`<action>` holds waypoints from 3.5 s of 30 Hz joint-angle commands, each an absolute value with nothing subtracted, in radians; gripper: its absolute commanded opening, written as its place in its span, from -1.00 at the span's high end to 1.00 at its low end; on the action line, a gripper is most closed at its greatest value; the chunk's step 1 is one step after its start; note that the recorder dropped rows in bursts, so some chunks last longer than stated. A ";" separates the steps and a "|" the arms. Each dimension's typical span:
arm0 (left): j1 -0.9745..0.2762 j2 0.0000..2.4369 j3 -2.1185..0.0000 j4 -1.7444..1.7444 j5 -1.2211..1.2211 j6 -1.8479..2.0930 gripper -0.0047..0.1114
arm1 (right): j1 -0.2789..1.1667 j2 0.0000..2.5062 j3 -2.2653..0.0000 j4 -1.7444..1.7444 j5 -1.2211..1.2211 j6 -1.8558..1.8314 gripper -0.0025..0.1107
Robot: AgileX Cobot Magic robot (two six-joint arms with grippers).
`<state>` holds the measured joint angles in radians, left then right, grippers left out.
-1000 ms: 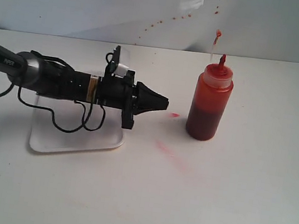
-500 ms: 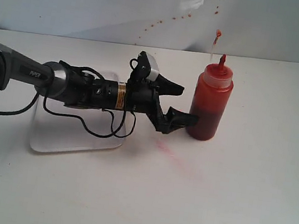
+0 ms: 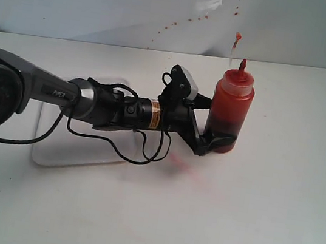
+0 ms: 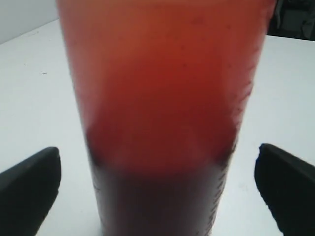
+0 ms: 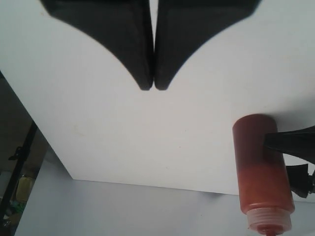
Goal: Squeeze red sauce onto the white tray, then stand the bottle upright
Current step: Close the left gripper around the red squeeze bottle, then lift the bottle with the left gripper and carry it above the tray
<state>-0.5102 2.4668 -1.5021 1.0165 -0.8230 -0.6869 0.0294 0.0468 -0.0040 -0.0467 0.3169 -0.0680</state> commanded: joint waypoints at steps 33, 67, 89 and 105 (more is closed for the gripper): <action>-0.585 2.589 -1.646 0.851 -0.705 -0.671 0.60 | 0.022 0.040 0.000 -0.040 0.311 -0.071 0.96; -0.399 1.989 -1.307 1.618 -0.496 -1.010 0.92 | 0.022 0.040 0.000 -0.040 0.311 -0.071 0.96; -0.156 1.575 -0.968 1.728 -0.250 -0.983 0.92 | 0.022 0.040 0.000 -0.040 0.311 -0.071 0.96; -0.150 1.562 -0.943 1.744 -0.206 -0.960 0.92 | 0.022 0.040 0.000 -0.040 0.311 -0.071 0.96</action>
<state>-0.1515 1.5795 -0.9372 1.7600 -0.2143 -0.9784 0.0294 0.0468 -0.0040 -0.0467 0.3169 -0.0680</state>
